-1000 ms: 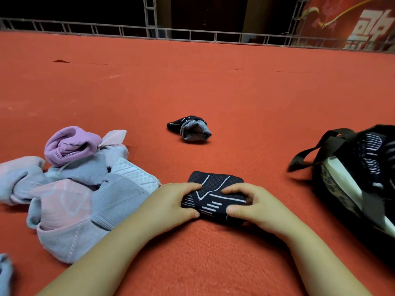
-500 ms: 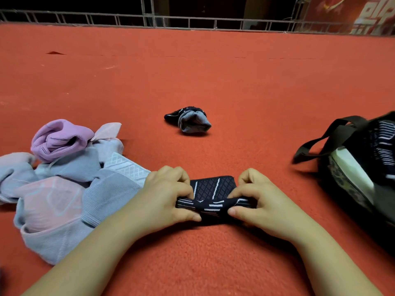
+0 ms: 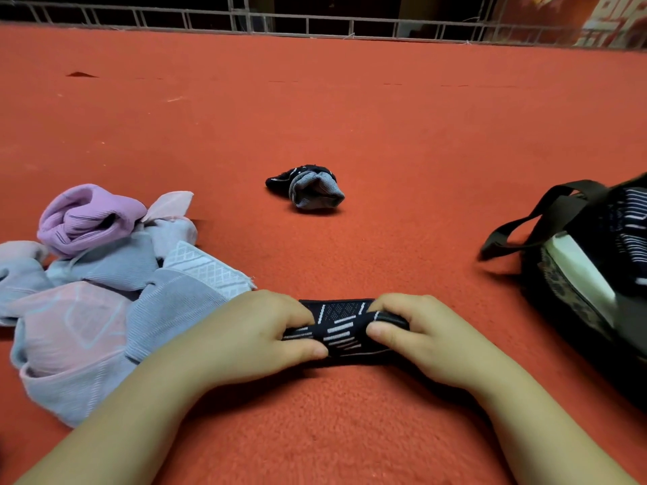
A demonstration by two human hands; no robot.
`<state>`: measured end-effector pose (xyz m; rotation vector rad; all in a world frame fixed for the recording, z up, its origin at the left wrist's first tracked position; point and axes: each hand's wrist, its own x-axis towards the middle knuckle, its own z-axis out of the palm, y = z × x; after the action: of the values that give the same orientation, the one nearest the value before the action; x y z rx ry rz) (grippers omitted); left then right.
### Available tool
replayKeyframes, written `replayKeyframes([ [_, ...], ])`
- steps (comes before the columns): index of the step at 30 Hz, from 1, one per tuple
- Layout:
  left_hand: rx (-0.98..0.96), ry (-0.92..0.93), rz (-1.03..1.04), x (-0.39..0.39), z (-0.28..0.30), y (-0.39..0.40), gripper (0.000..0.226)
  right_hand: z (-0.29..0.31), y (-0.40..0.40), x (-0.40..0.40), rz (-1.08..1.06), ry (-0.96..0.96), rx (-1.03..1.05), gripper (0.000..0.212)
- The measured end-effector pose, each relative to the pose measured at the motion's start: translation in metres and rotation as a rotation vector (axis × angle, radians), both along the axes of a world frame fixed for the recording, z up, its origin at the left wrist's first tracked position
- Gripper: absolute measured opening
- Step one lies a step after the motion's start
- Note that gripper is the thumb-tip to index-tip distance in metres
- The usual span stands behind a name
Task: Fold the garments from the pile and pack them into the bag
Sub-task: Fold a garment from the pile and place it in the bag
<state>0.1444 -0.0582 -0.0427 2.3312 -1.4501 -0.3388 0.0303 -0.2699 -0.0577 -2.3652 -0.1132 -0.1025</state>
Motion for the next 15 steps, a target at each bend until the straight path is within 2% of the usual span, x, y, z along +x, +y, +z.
replayKeyframes([
  [2, -0.042, 0.055, 0.085, 0.0, -0.001, -0.002, 0.026, -0.003, 0.001, 0.002, -0.103, 0.004, 0.045, 0.016],
  [5, -0.105, 0.071, 0.25, 0.001, -0.01, -0.01, 0.019, -0.009, 0.007, 0.01, -0.278, -0.013, -0.021, 0.016],
  [10, -0.074, -0.003, 0.398, 0.007, -0.032, -0.023, 0.029, -0.011, 0.016, 0.019, -0.514, 0.05, -0.185, 0.014],
  [15, 0.002, -0.078, 0.473, 0.013, -0.035, -0.023, 0.046, -0.013, 0.014, 0.016, -0.573, 0.112, -0.438, 0.034],
])
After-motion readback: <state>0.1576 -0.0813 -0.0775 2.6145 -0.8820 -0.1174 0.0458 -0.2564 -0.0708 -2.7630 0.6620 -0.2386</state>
